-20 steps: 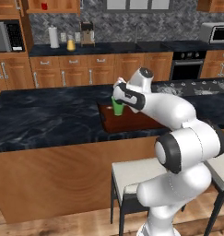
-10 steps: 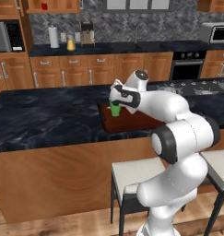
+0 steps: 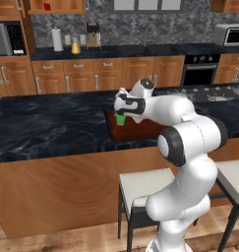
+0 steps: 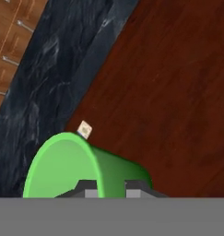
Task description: There is a tray on the dining counter. Grab the cup, mug, and pitcher and place them on the tray. The pitcher may be placed next to the tray if it cannot fit the tray.
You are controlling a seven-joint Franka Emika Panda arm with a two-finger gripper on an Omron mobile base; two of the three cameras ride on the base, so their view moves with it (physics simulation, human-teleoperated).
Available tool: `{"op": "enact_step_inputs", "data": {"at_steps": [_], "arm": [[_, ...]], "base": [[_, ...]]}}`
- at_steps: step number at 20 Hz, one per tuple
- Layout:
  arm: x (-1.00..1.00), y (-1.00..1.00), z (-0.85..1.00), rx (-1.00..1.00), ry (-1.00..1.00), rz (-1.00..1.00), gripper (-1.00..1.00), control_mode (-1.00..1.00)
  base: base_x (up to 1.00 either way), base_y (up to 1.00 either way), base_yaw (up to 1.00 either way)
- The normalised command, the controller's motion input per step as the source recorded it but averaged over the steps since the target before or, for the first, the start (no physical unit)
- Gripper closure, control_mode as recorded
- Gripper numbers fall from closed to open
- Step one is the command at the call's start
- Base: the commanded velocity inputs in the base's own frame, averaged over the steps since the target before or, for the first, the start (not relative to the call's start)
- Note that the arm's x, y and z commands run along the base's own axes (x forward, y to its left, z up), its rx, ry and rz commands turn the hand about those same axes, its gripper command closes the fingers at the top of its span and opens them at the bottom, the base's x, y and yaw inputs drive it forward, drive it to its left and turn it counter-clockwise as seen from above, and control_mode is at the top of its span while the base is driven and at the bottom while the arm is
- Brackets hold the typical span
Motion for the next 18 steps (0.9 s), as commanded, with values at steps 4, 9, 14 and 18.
{"op": "enact_step_inputs", "data": {"at_steps": [4, 9, 14, 18], "arm": [[0.35, 0.0, 0.0, 0.0, 0.0, 0.0, 1.0, -1.0], [0.32, 0.0, -0.04, 0.0, 0.0, 0.0, 1.0, -1.0], [0.08, 0.0, -0.25, 0.0, 0.0, 0.0, 1.0, -1.0], [0.0, 0.0, -0.25, 0.0, 0.0, 0.0, 1.0, -1.0]], "base": [[0.0, 0.0, 0.0], [0.0, 0.0, 0.0], [0.0, 0.0, 0.0], [0.0, 0.0, 0.0]]}}
